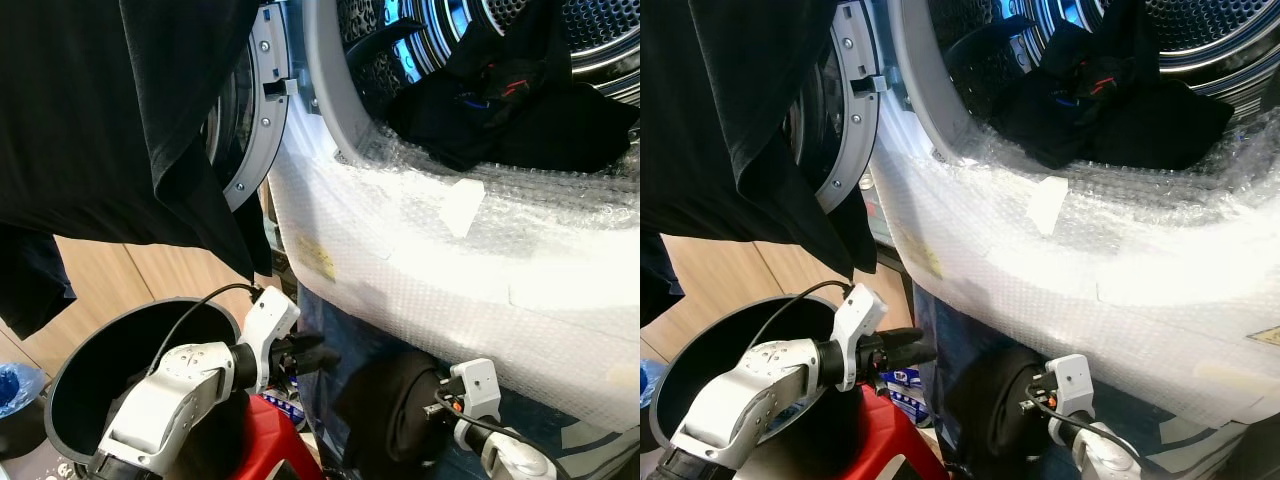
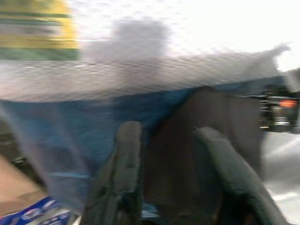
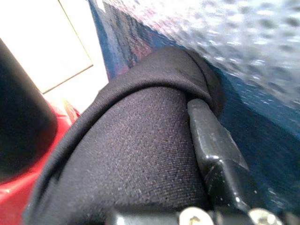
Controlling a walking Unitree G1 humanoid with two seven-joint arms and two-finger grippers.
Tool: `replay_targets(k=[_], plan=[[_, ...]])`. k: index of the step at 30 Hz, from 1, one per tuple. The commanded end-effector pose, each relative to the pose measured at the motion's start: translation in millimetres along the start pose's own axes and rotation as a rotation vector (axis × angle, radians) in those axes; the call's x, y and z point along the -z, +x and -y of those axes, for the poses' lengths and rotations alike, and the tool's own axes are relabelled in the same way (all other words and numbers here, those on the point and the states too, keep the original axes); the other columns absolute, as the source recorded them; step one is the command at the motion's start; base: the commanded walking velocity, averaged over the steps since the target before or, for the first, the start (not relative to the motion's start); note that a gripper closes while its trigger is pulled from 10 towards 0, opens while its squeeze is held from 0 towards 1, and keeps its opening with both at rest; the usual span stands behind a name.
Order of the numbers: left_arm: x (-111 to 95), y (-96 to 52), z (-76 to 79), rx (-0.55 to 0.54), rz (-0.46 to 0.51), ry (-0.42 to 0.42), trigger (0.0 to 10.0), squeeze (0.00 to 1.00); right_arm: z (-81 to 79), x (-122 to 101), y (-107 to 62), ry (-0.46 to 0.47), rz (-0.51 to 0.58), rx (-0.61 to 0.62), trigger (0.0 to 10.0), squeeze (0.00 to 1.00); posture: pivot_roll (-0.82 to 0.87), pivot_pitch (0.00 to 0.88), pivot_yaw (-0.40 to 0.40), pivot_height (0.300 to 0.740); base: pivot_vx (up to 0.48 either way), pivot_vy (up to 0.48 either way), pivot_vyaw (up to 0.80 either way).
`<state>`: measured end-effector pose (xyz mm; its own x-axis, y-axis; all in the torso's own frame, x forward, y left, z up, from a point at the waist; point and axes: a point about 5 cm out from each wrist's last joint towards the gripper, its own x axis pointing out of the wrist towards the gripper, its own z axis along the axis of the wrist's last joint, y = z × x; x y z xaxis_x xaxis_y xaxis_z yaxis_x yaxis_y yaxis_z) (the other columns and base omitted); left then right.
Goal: Clothes washing
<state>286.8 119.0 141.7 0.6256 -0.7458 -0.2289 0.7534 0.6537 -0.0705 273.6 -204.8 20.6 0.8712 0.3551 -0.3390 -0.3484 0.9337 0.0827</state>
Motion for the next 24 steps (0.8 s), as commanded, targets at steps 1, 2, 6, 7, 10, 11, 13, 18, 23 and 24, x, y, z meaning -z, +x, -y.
replay_targets(k=[1, 2, 6, 7, 10, 11, 13, 18, 23, 24], plan=[[4, -7.0, -9.6, -0.079, -0.003, -0.001, 10.0, 1.00, 0.1, -5, -0.4, -0.012, 0.033, -0.011, 0.0, 0.00, 0.01, 0.000, 0.124, 0.740, 0.000, 0.000, 0.00], [5, -10.8, -13.6, -0.138, 0.020, -0.021, 10.0, 1.00, -3.2, -1, -3.1, -0.020, 0.020, -0.049, 0.0, 0.00, 0.01, 0.000, 0.123, 0.740, 0.000, 0.000, 0.00], [18, -24.1, -24.9, -0.344, 0.054, -0.004, 10.0, 1.00, -14.0, 9, -10.1, -0.027, -0.002, -0.148, 0.0, 0.00, 0.01, 0.000, 0.124, 0.740, 0.000, 0.000, 0.00], [21, -25.8, -27.0, -0.381, 0.056, -0.011, 10.0, 1.00, -14.9, 9, -10.7, -0.026, -0.002, -0.156, 0.0, 0.00, 0.01, 0.000, 0.124, 0.740, 0.000, 0.000, 0.00], [31, -41.8, -41.4, -0.607, 0.089, 0.021, 10.0, 0.00, -22.0, 11, -15.2, -0.016, 0.012, -0.202, 0.0, 0.00, 0.02, 0.000, 0.120, 0.740, 0.000, 0.000, 0.00], [35, -53.3, -52.6, -0.755, 0.114, 0.004, 10.0, 0.00, -27.9, 12, -18.5, -0.013, 0.016, -0.246, 0.0, 0.00, 0.02, 0.000, 0.115, 0.740, 0.000, 0.000, 0.00], [36, -64.5, -64.1, -0.886, 0.155, -0.025, 10.0, 0.00, -37.2, 13, -23.7, -0.023, 0.012, -0.318, 0.0, 0.00, 0.03, 0.000, 0.111, 0.740, 0.000, 0.000, 0.00], [31, -80.7, -77.0, -1.018, 0.217, 0.027, 10.0, 0.00, -55.4, 13, -40.1, -0.040, 0.008, -0.479, 0.0, 0.00, 0.03, 0.000, 0.103, 0.740, 0.000, 0.000, 0.00], [36, -88.6, -81.9, -1.059, 0.212, 0.046, 10.0, 0.00, -66.4, -1, -54.5, -0.059, 0.044, -0.585, 0.0, 0.00, 0.01, 0.000, 0.109, 0.740, 0.000, 0.000, 0.00], [38, -89.0, -82.7, -1.072, 0.215, 0.051, 10.0, 0.00, -68.7, -4, -57.4, -0.065, 0.044, -0.600, 0.0, 0.00, 0.01, 0.000, 0.109, 0.740, 0.000, 0.000, 0.00]])
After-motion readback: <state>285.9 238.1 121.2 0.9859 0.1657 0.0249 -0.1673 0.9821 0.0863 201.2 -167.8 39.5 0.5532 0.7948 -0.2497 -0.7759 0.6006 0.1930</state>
